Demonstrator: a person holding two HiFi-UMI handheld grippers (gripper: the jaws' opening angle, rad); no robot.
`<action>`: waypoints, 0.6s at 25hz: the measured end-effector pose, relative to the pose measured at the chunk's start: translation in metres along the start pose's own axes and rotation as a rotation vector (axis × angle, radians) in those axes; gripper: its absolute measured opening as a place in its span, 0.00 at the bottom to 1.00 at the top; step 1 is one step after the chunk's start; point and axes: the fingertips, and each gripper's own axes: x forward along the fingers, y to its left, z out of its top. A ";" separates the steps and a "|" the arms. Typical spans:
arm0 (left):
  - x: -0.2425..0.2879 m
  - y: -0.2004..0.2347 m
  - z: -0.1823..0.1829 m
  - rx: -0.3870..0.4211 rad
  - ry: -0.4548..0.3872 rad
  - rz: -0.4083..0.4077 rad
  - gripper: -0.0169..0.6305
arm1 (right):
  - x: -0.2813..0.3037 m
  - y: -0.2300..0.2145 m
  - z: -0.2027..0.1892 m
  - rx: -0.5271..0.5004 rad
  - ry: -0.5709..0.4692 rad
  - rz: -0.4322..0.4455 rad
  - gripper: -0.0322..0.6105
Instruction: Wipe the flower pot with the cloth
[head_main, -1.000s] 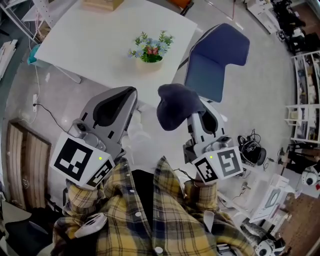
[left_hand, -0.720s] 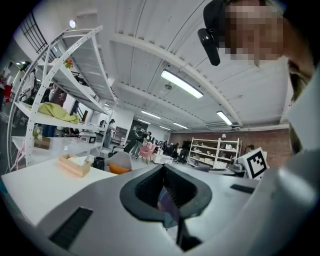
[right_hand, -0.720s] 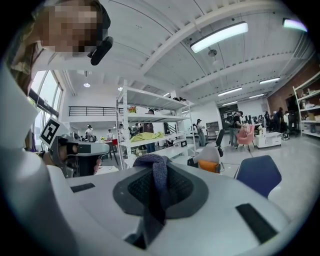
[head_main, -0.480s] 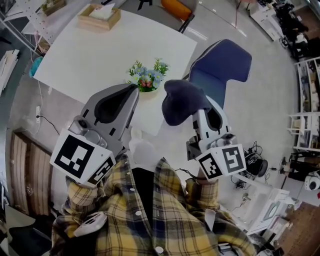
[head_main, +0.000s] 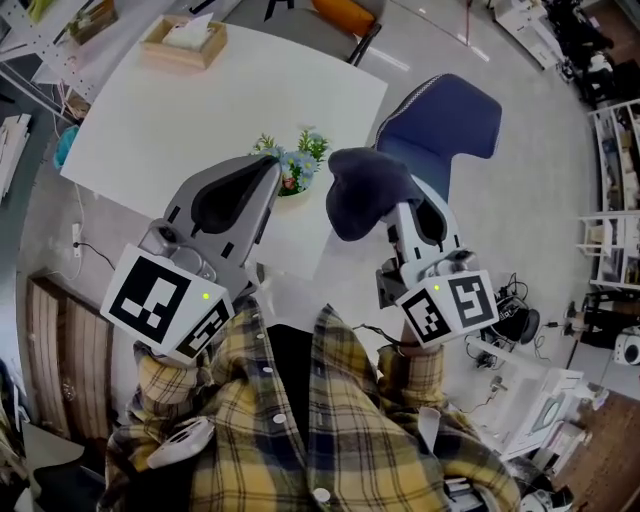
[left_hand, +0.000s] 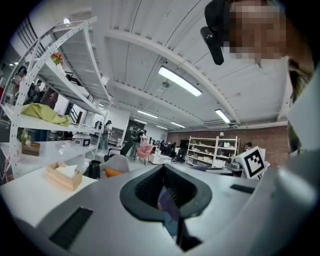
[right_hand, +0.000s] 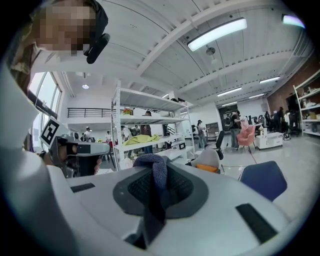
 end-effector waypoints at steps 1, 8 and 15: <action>0.001 0.003 -0.001 0.000 0.005 -0.006 0.04 | 0.002 0.000 -0.001 0.002 0.002 -0.004 0.08; 0.009 0.028 -0.009 -0.019 0.041 -0.033 0.04 | 0.018 0.003 -0.014 0.035 0.028 -0.051 0.08; 0.012 0.033 -0.038 -0.021 0.125 -0.078 0.04 | 0.017 -0.001 -0.033 0.074 0.060 -0.089 0.08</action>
